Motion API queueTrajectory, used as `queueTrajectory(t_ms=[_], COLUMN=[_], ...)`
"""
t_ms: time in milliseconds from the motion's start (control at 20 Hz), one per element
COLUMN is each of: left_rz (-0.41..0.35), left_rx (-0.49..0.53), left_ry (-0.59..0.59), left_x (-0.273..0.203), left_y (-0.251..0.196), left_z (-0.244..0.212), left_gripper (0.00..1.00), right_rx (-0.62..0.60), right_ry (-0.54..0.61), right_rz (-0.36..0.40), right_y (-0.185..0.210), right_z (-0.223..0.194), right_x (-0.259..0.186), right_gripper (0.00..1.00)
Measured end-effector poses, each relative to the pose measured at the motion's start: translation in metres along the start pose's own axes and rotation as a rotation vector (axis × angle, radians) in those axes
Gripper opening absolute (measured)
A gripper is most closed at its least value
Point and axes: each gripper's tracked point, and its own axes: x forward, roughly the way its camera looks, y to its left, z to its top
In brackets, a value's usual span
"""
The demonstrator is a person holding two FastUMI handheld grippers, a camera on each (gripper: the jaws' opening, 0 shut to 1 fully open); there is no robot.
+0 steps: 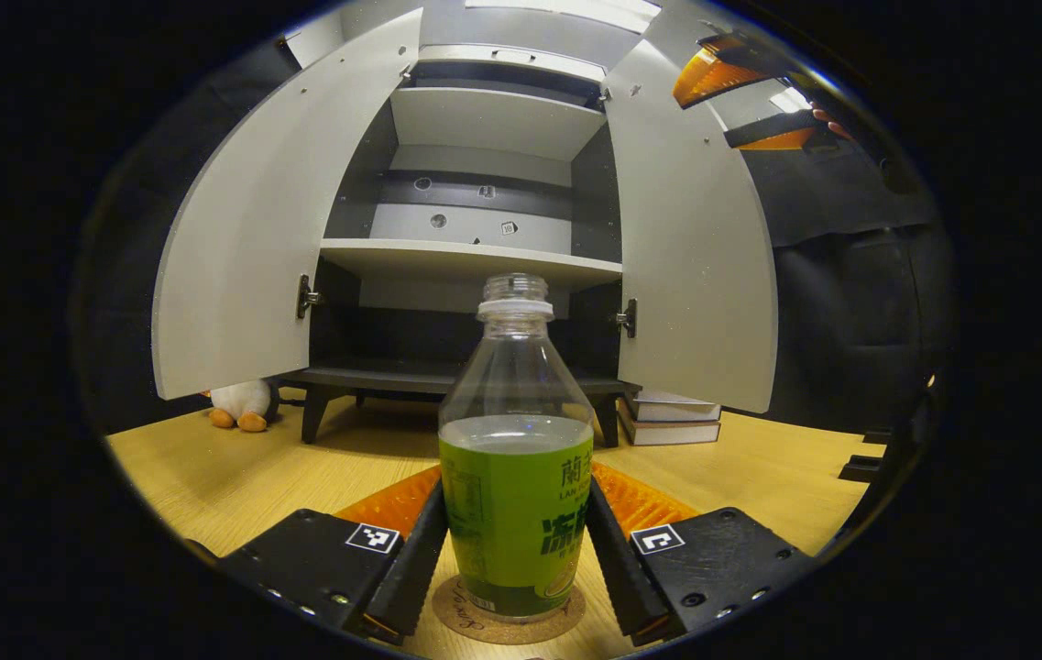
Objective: Grasp the bottle in the cabinet with the left hand and place it on the coaster, then close the right door with the right hand and the left door with the left hand.
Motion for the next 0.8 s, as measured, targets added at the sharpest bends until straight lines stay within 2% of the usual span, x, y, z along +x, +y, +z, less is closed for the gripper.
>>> queueTrajectory(t_ms=[50,150,250,300,450,600,750,800], left_rz=[-0.002,-0.007,-0.011,-0.015,-0.011,-0.016,-0.019,-0.026], left_rx=[0.000,0.001,-0.002,-0.006,0.003,0.041,0.006,-0.017], left_ry=[0.005,0.016,0.016,0.017,0.014,-0.056,-0.079,-0.082], left_x=[-0.001,-0.002,-0.006,-0.007,-0.015,-0.023,-0.030,-0.031], left_y=[0.000,-0.002,-0.001,0.000,0.005,0.009,0.007,0.004], left_z=[0.000,0.002,0.009,0.013,0.034,0.085,0.128,0.141], left_gripper=[0.77,0.80,0.92,0.95,0.95,0.95,0.95,0.95], right_rx=[0.004,0.006,0.007,0.010,0.019,0.024,0.044,0.052], right_ry=[0.006,0.013,0.011,0.009,0.003,-0.004,-0.013,-0.019], right_rz=[0.006,0.013,0.015,0.016,0.009,-0.004,-0.014,-0.019], right_y=[0.002,0.003,0.003,0.003,0.002,-0.011,-0.019,-0.022], right_z=[-0.002,-0.006,-0.007,-0.007,-0.010,-0.019,-0.025,-0.028], right_x=[0.000,0.001,0.002,0.002,0.002,-0.003,-0.007,-0.009], right_gripper=[0.95,0.95,0.96,0.96,0.96,0.99,0.99,0.95])
